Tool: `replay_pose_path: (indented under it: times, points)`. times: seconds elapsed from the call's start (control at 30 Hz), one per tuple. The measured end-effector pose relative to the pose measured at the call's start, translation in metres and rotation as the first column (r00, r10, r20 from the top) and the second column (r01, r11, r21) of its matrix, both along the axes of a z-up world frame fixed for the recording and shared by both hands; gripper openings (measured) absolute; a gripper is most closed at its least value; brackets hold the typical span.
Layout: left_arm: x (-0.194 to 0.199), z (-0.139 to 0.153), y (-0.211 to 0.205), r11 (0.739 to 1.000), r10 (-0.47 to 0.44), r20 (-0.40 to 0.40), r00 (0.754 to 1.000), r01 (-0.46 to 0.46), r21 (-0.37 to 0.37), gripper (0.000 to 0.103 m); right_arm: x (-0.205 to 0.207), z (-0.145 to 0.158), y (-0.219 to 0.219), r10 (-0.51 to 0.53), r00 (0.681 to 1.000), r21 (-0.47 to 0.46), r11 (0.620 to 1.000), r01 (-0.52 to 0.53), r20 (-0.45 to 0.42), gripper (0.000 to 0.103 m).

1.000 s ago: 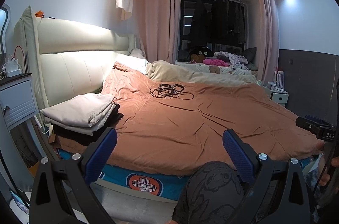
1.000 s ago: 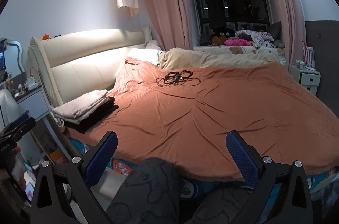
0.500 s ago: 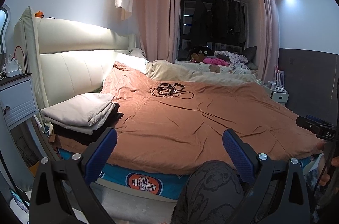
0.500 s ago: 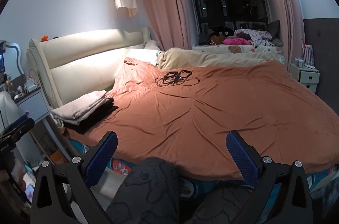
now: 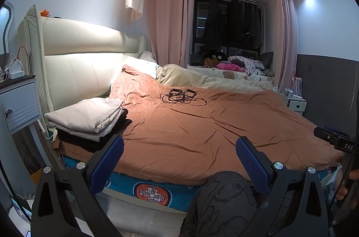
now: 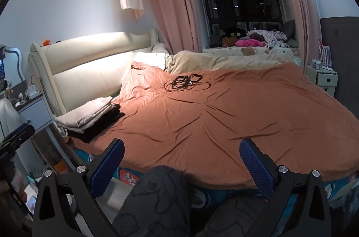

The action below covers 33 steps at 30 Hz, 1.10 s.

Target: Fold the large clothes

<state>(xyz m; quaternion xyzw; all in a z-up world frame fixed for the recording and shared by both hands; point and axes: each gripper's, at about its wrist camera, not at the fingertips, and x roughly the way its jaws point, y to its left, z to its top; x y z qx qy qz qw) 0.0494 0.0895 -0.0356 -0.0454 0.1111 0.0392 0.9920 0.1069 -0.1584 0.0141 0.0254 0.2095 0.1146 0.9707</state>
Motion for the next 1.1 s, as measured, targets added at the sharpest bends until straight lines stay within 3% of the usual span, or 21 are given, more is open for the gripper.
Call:
replay_pose_path:
  times: [1.1]
  points:
    - [-0.0044,0.0047,-0.0001,1.0,0.002,0.008,1.0,-0.002,0.0,0.102,-0.0008,-0.0008,-0.0041,-0.005,1.0,0.006,1.0,0.005,-0.006,0.103]
